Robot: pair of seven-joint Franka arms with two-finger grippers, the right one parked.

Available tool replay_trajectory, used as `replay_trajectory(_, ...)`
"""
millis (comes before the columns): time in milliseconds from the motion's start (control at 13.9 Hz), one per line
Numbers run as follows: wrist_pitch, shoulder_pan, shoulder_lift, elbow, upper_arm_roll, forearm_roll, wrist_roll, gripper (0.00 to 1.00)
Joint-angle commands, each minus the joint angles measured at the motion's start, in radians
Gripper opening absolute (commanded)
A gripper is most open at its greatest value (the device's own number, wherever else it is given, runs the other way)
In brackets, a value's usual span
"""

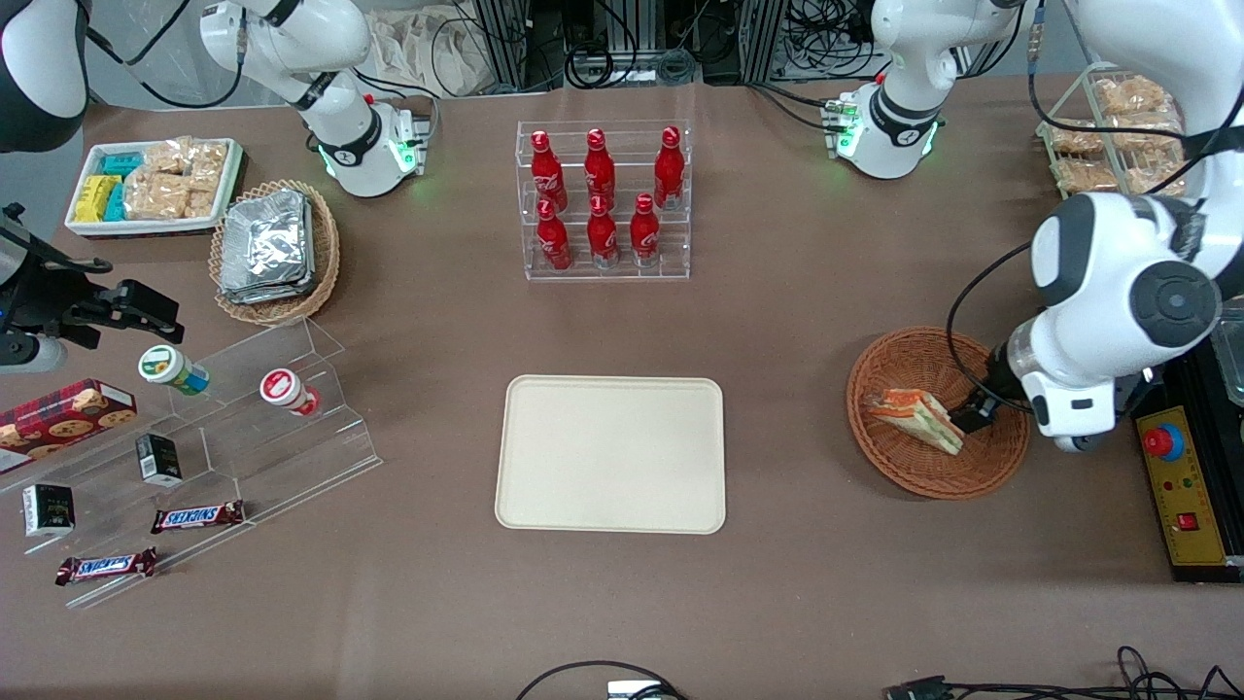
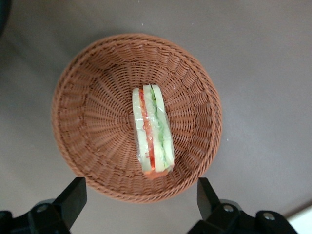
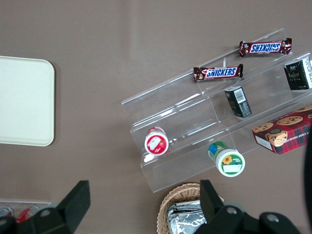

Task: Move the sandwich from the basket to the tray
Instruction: 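Lower the open left gripper over the wrapped sandwich in the basket, then close the left gripper on the sandwich and lift it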

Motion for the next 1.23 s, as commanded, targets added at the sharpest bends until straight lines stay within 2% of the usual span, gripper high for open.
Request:
replay_trajectory(0, 0.072, -0.001, -0.006, -0.073, -0.001, 0.014, -0.087, 1.00)
replay_trajectory(505, 0.228, -0.004, 0.127, -0.069, -0.017, 0.014, -0.170, 1.00)
replay_trajectory(1082, 0.231, -0.003, 0.180, -0.070, -0.018, 0.034, -0.186, 1.00)
replay_trajectory(1155, 0.231, -0.003, 0.187, -0.064, -0.018, 0.040, -0.186, 0.92)
